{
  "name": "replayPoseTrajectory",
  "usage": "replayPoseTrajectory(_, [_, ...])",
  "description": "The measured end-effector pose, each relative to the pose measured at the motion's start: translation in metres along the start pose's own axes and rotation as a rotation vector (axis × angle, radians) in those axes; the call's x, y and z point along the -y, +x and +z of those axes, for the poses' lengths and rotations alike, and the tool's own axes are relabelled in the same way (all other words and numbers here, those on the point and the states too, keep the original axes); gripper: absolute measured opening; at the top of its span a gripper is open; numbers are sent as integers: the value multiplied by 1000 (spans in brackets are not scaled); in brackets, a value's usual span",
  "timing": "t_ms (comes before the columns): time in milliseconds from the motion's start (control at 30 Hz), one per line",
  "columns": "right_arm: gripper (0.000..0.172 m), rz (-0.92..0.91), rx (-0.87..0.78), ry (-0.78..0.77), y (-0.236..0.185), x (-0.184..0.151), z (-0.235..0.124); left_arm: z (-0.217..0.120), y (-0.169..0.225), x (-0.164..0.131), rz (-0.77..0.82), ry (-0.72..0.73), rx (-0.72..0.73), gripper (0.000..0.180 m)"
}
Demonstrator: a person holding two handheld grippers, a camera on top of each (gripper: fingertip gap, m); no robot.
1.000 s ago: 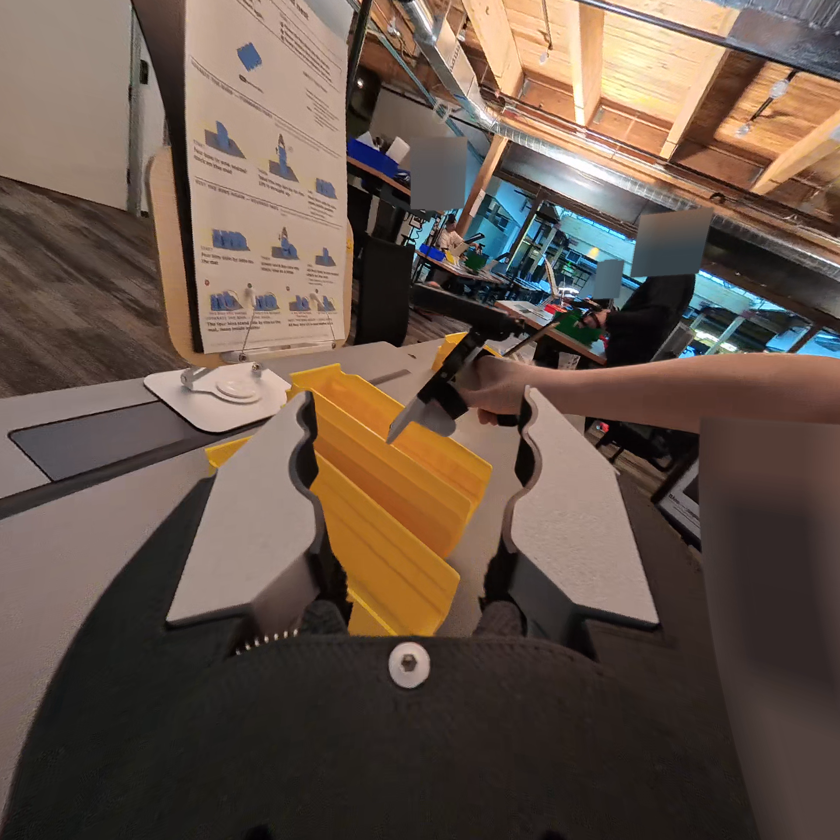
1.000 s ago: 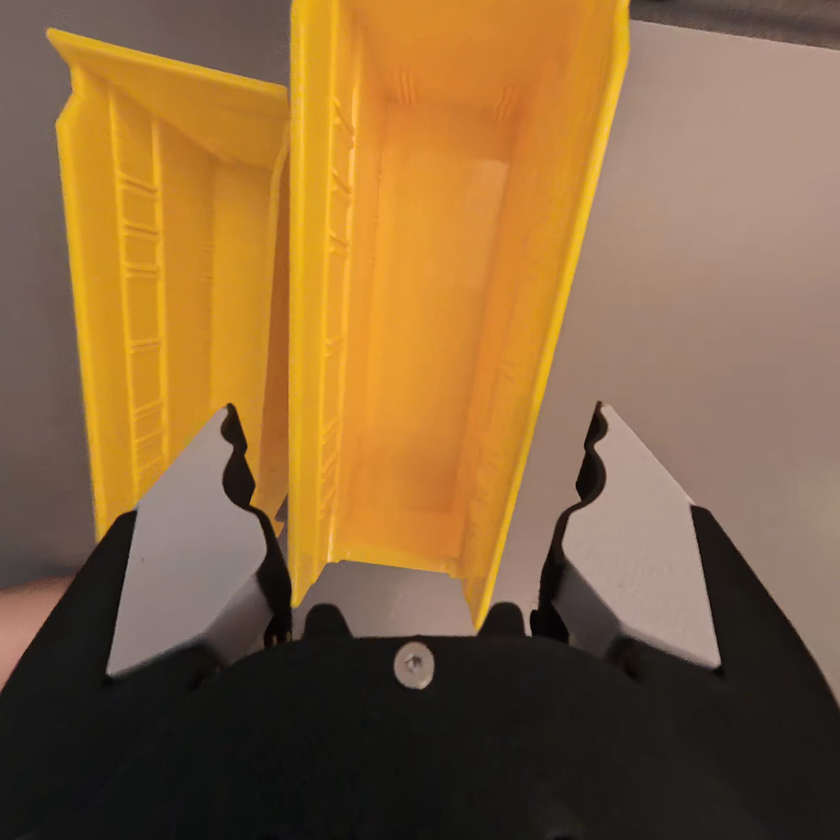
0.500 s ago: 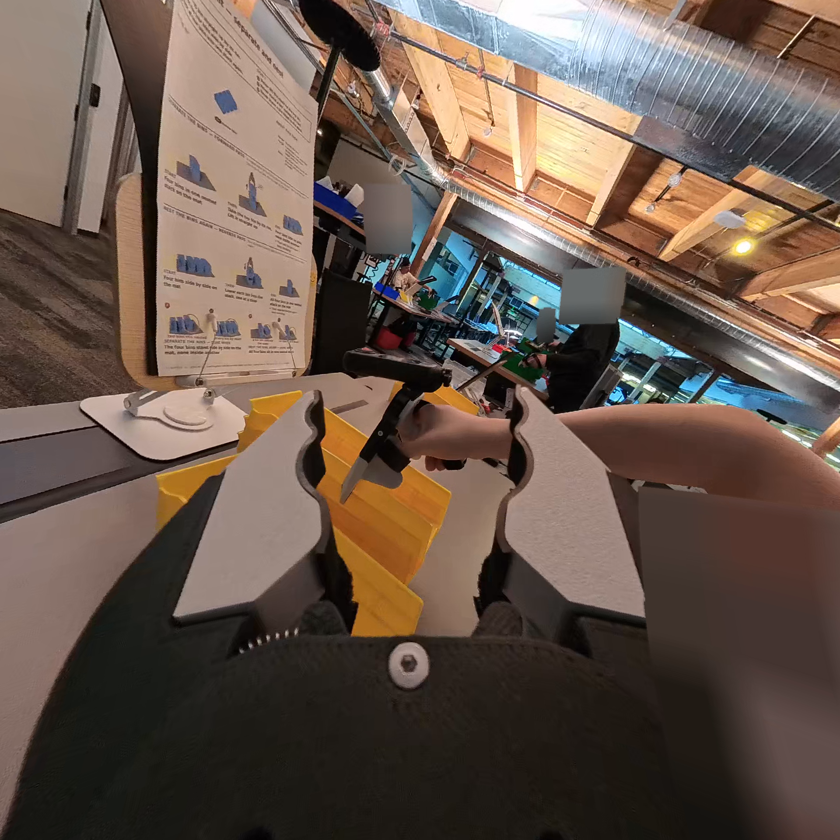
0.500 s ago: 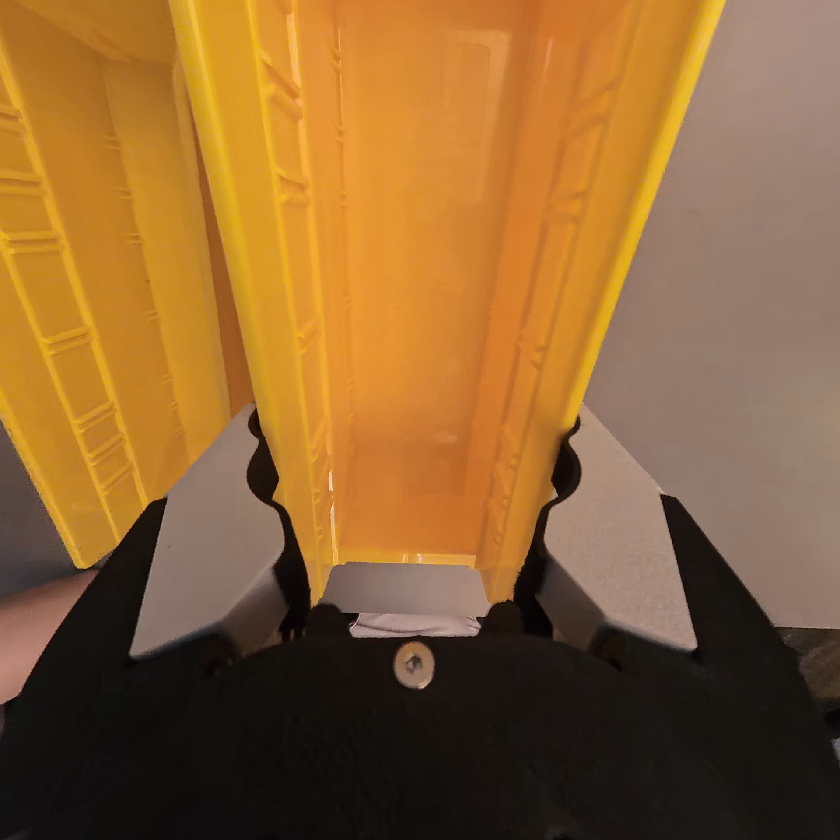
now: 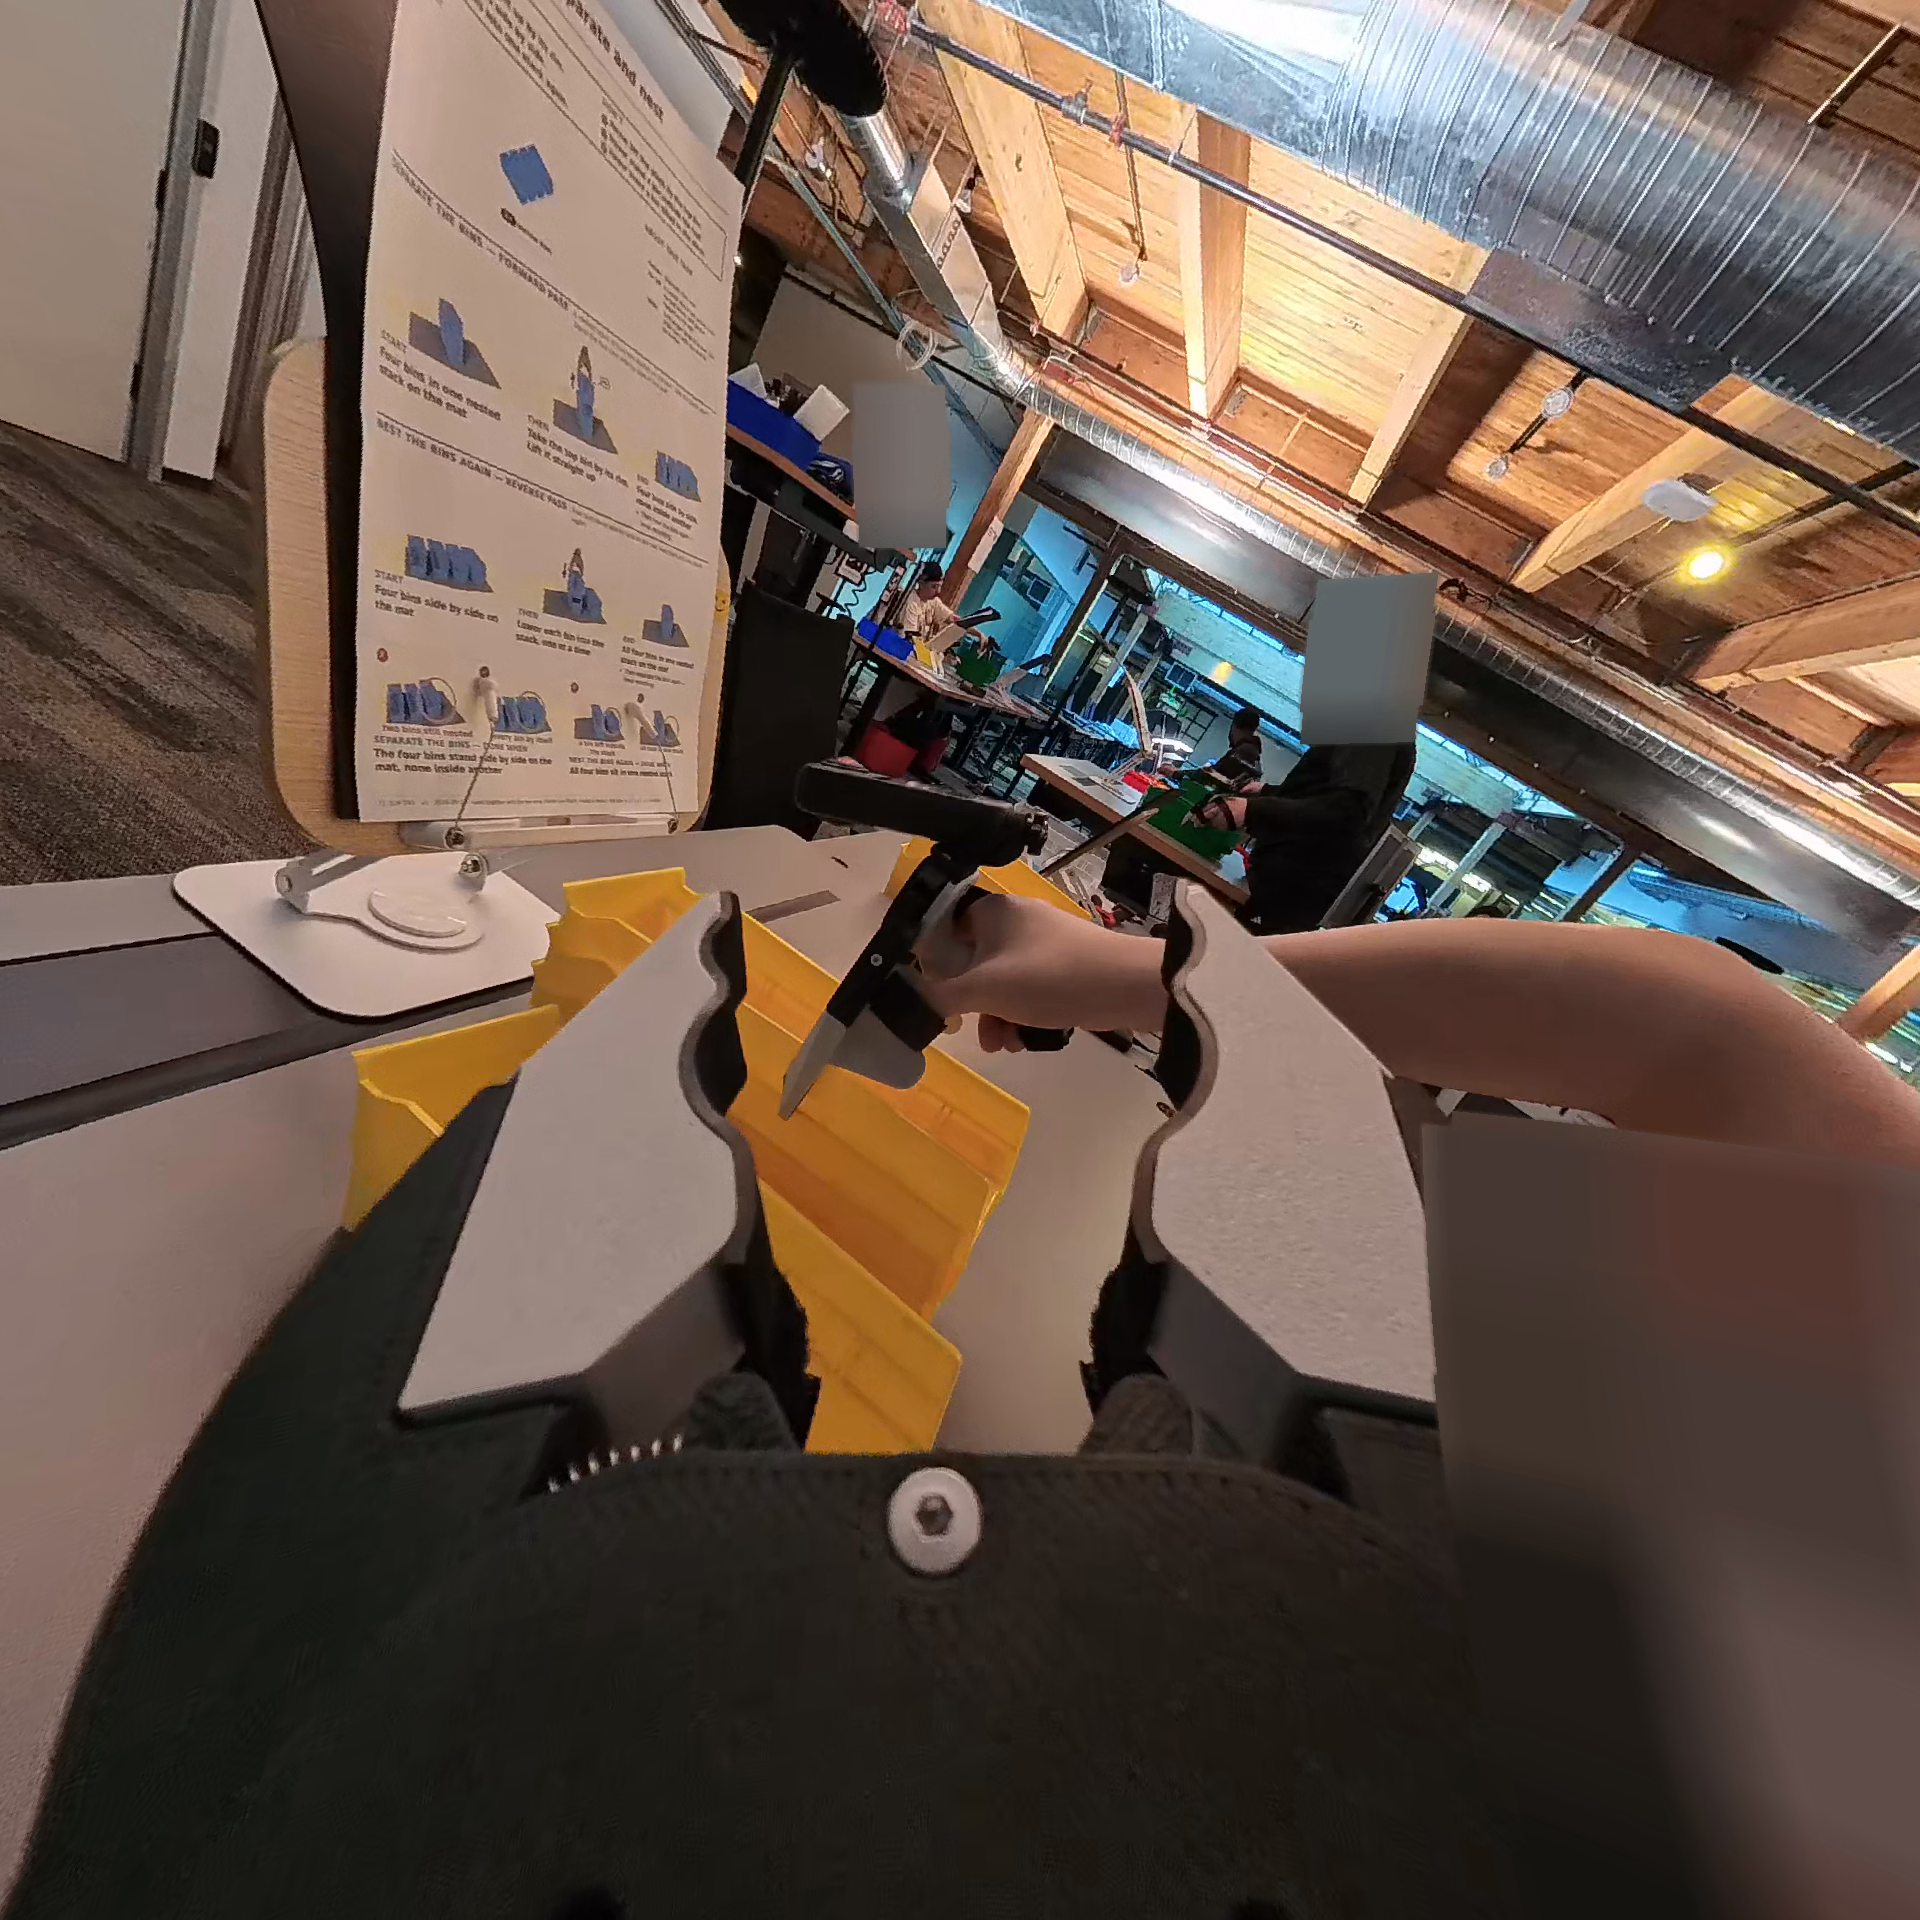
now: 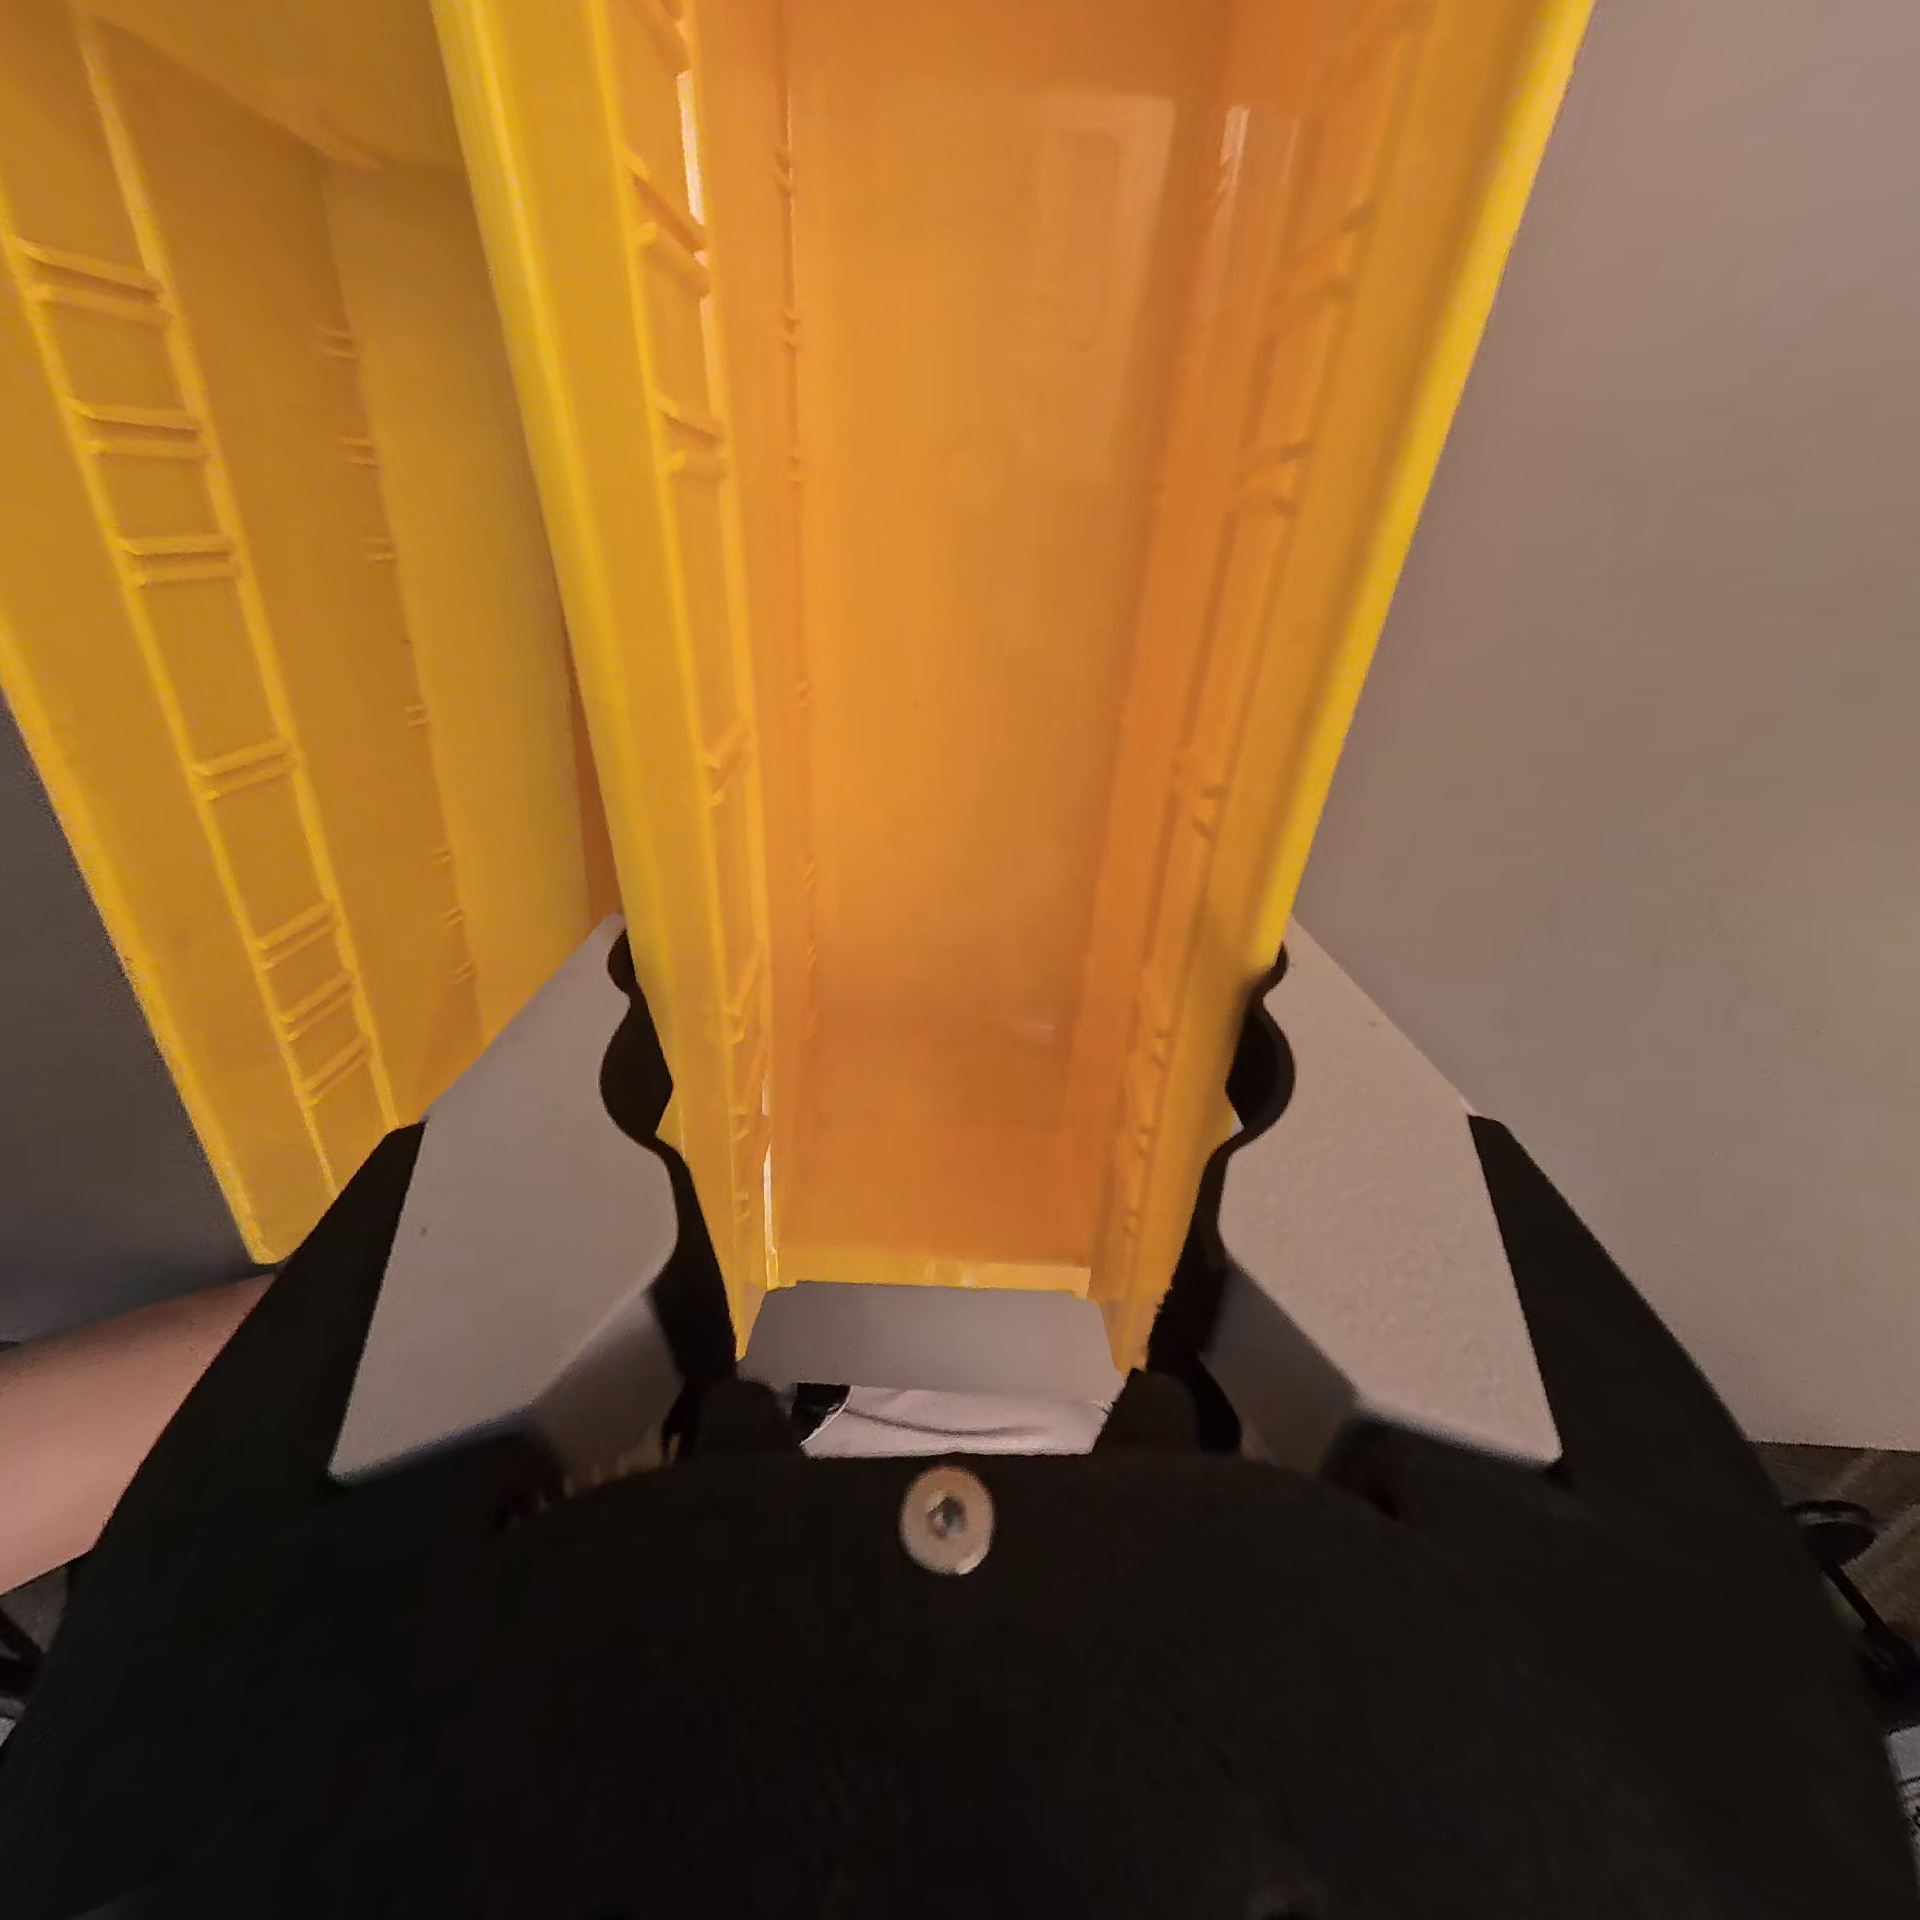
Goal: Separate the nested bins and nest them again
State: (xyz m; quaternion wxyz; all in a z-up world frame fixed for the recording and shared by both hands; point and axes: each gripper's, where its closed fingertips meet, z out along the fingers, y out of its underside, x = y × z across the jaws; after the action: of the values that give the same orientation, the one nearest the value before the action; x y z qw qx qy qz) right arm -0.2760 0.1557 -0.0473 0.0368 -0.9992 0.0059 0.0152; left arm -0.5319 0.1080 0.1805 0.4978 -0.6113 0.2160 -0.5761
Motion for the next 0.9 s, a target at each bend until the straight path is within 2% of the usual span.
replayPoseTrajectory(433, [111,10,27,26,-2,6,-22,1,-2,-4,-9,-21,3,79])
replayPoseTrajectory(667, [109,-4,48,67,3,12,-75,-1,-6,-4,-20,-23,12,79])
replayPoseTrajectory(800, [108,14,112,88,18,6,-111,-1,-9,-3,-25,-16,22,79])
replayPoseTrajectory(900, [109,16,130,126,45,1,-129,2,-11,-5,-30,-25,27,79])
